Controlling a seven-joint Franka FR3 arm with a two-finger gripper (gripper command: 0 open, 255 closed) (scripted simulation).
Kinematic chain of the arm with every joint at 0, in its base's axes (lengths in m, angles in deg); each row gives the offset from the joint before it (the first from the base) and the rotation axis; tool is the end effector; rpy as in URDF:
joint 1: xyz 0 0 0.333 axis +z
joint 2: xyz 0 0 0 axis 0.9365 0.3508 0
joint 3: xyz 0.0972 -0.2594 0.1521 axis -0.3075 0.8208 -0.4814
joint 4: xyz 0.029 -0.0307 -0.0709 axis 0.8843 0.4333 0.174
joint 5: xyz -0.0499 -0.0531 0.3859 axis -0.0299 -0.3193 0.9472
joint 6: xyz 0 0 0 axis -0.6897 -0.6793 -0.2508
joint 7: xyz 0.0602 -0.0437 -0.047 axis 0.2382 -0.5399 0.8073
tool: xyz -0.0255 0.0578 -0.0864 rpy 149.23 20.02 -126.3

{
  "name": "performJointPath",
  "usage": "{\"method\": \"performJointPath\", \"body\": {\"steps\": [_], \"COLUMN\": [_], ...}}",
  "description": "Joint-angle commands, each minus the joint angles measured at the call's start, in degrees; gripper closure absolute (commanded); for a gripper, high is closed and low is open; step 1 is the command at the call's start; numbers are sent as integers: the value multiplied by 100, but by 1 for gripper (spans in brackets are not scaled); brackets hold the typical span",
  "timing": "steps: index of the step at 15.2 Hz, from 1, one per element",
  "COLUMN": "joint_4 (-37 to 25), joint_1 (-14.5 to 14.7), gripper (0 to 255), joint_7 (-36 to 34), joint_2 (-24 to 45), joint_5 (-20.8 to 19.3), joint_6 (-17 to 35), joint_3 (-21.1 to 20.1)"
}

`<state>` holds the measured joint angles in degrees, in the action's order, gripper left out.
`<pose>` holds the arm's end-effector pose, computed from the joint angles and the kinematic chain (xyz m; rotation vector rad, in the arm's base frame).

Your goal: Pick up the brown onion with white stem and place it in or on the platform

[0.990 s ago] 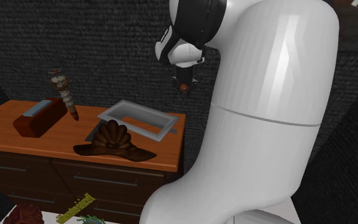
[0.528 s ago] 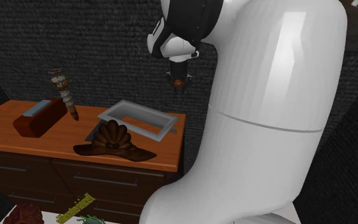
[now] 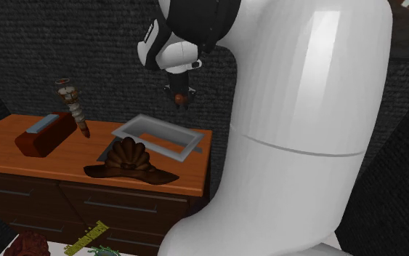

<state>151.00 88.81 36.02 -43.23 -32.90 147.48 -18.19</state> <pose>0.4357 0.4562 0.3801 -3.1026 -0.3191 -0.1475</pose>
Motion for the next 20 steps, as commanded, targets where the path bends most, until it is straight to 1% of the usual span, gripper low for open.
{"method": "performJointPath", "body": {"steps": [1, 6, 7, 20], "joint_4": [45, -19, -29, 300], "joint_1": [180, 648, 678, 826], "gripper": [255, 255, 255, 255], "joint_7": [-283, -956, -996, -1321], "joint_2": [-17, 28, 34, 570], "joint_5": [-40, -163, -172, -618], "joint_6": [2, -97, -105, 670], "joint_3": [-71, -234, -242, -28]}}
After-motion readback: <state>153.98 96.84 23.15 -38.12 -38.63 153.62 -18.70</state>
